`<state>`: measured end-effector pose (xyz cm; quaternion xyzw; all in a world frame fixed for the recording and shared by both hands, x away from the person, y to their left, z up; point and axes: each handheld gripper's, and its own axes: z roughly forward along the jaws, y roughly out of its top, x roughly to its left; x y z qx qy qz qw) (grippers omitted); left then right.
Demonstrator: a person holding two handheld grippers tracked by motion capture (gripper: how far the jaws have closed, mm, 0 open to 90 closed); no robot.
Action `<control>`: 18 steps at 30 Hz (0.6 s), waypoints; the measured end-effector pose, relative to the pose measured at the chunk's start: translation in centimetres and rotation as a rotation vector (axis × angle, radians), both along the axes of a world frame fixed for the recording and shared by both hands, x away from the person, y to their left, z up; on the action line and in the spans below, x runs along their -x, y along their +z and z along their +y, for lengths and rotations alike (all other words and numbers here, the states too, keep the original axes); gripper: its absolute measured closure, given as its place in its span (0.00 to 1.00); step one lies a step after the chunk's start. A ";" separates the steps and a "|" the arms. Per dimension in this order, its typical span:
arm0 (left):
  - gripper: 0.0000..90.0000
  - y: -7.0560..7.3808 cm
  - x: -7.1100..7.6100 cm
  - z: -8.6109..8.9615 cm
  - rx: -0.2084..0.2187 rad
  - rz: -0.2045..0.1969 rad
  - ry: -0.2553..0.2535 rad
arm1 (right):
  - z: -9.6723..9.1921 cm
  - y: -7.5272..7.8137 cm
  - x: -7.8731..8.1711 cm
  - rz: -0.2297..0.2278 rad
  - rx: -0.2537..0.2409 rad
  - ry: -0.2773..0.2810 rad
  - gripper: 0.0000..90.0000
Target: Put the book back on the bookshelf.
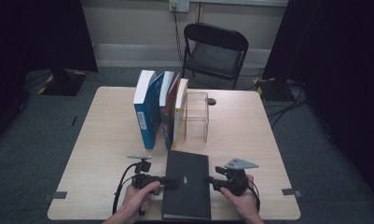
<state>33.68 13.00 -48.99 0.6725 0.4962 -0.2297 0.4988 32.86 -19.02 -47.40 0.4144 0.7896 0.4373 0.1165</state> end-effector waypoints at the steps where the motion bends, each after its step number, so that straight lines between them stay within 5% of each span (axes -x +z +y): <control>1: 0.53 0.0 0.1 -0.1 -0.005 -0.003 0.001 | 0.0 0.0 0.0 -0.001 0.002 0.002 0.46; 18: 0.54 -0.3 -2.9 -2.8 0.000 -0.013 -0.056 | -0.1 -0.1 -0.1 0.014 -0.012 0.015 0.47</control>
